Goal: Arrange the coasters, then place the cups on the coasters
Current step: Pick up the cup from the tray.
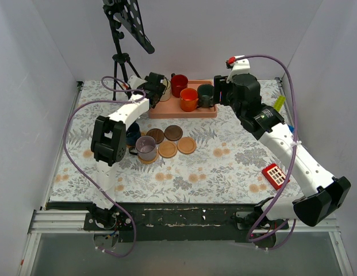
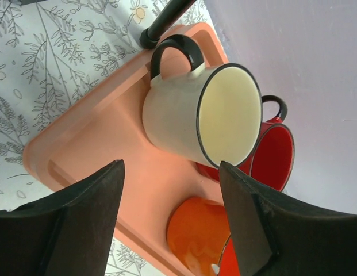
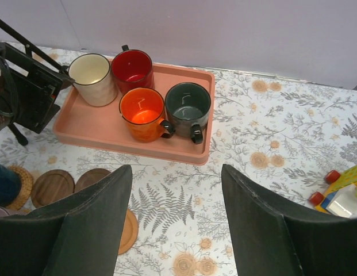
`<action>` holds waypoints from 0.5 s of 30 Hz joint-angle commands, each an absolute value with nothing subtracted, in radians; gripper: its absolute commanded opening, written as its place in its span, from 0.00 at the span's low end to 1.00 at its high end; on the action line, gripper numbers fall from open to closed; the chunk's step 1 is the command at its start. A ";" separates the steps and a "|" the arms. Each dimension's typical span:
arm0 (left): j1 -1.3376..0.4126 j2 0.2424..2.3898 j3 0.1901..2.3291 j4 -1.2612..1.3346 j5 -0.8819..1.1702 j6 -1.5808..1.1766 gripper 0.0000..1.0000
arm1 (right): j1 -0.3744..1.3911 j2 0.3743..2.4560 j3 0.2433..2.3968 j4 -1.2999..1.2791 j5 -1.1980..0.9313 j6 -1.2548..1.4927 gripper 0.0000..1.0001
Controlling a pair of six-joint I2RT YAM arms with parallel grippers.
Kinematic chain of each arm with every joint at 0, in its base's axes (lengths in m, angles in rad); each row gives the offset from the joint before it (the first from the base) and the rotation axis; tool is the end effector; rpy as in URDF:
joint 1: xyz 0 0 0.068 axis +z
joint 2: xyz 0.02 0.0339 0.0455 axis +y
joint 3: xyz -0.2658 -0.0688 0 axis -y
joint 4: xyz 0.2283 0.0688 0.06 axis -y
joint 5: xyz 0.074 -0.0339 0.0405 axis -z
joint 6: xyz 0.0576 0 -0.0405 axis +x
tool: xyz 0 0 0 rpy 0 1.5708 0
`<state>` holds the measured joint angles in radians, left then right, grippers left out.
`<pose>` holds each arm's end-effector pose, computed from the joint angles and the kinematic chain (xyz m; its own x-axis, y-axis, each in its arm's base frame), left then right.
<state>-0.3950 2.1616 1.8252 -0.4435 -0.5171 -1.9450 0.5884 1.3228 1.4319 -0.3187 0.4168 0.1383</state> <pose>0.4647 -0.1629 0.2283 0.2279 -0.9716 -0.0637 -0.6078 -0.0908 -0.7889 0.2617 0.1466 0.4293 -0.1960 0.0208 -0.9804 -0.1526 0.9870 0.0514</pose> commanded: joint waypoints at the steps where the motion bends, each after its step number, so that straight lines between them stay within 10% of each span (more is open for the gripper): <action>1: -0.396 2.128 1.812 -0.348 -0.577 -1.967 0.66 | 0.569 1.295 1.468 -0.308 0.417 0.063 0.71; 15: -0.374 2.250 1.893 -0.350 -0.522 -1.980 0.62 | 0.522 1.322 1.463 -0.291 0.354 0.069 0.71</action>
<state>-0.3824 2.2333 1.8507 -0.3378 -0.5148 -1.9610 0.5320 1.3266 1.4326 -0.3191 0.3740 0.0803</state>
